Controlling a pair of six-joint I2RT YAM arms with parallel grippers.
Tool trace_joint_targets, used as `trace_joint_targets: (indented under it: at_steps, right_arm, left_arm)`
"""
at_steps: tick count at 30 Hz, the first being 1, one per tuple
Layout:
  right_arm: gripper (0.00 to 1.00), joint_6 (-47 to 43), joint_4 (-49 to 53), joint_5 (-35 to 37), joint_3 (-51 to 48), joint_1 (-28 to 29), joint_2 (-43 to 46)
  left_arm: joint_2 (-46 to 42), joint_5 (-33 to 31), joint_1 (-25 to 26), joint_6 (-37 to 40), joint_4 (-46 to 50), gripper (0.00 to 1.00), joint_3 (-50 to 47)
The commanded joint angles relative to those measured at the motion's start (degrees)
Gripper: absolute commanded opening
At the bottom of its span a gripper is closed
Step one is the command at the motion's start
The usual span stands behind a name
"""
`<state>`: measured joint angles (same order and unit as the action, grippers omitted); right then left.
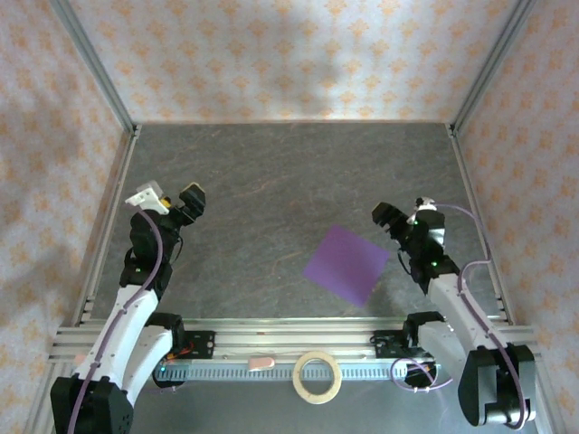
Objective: Fold a paper plane with a square sheet of paper (pick it up from the middle)
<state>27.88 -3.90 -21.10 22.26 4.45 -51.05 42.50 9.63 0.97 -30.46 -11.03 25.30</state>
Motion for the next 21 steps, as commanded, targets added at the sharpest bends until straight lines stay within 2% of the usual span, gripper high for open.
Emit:
trace_joint_targets:
  at_steps: [1, 4, 10, 16, 21]
  right_arm:
    - [0.85, 2.75, 9.78, -6.91, 2.23, 1.97, -1.95]
    - [0.82, 3.27, 11.71, -6.22, 2.3, 6.61, -4.47]
    - [0.79, 7.82, 7.9, -1.83, 1.6, 16.37, -11.35]
    - [0.79, 9.09, 6.53, 0.51, 4.61, 19.85, -20.55]
    - [0.79, 7.39, 4.29, 1.33, 9.28, 22.81, -28.91]
  left_arm:
    - [1.97, 11.49, -0.29, -5.52, 4.28, 0.99, 0.85]
    - [6.22, 14.37, -0.28, -5.39, 7.6, 0.99, 3.64]
    - [10.53, 16.31, -0.27, -3.84, 10.93, 0.99, 6.62]
    - [10.19, 17.18, -0.28, -3.47, 12.18, 0.99, 6.07]
    - [9.16, 16.08, -0.29, 0.49, 15.04, 0.99, 5.87]
